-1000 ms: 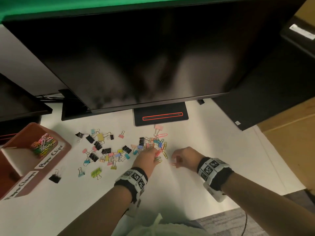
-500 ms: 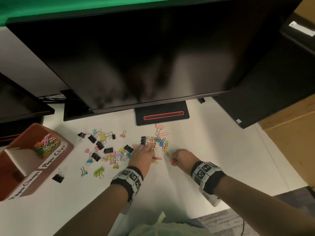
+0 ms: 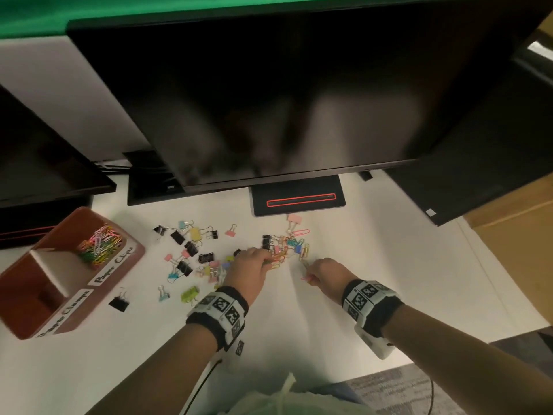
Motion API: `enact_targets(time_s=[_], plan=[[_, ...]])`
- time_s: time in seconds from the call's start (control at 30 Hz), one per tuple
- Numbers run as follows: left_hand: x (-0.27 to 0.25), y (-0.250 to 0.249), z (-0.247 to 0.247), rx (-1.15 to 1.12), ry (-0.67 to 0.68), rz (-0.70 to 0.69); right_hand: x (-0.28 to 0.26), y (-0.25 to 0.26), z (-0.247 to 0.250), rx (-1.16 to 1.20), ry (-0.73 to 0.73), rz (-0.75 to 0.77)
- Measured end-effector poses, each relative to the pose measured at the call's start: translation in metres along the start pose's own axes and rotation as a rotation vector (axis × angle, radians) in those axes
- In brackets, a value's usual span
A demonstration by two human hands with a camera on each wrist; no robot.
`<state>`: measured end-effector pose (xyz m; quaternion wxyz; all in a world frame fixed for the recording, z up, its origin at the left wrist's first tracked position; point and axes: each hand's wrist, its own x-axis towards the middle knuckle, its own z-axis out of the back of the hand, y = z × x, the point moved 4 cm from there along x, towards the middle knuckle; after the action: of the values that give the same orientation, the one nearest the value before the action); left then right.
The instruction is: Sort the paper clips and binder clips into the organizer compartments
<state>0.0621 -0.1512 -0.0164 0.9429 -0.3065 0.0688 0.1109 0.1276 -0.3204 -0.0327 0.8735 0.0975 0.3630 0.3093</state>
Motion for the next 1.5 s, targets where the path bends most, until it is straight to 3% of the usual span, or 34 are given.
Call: enact_targets(time_s=[0.17,0.3,0.43,0.57,0.7,0.87,1.0,1.1,1.3,1.5], plan=[[-0.032,0.044,0.08,-0.204,-0.212,0.123,0.02,0.086,0.027,0.027,-0.102,0.198],[-0.063,0.099,0.15,-0.158,-0.371,0.242,0.051,0.19,0.043,0.047,-0.179,0.408],[-0.092,0.162,0.205,-0.119,-0.437,0.485,0.085,0.298,0.047,0.066,-0.167,0.522],[-0.102,0.203,0.232,-0.114,-0.378,0.658,0.12,0.379,0.036,0.086,-0.17,0.492],[-0.105,0.222,0.235,-0.207,-0.34,0.713,0.148,0.4,0.018,0.173,-0.113,0.389],[-0.104,0.22,0.235,-0.262,-0.411,0.586,0.131,0.365,0.031,0.26,-0.195,0.472],[-0.082,0.186,0.211,-0.295,-0.354,0.391,0.096,0.286,0.043,0.216,-0.246,0.489],[-0.056,0.139,0.178,-0.308,-0.271,0.242,0.068,0.206,0.054,0.15,-0.312,0.396],[-0.015,0.047,0.085,-0.366,-0.017,0.152,0.033,0.059,0.061,0.074,-0.318,-0.009],[0.013,0.0,0.016,-0.254,0.02,0.116,0.043,0.015,0.04,0.049,-0.212,-0.003]])
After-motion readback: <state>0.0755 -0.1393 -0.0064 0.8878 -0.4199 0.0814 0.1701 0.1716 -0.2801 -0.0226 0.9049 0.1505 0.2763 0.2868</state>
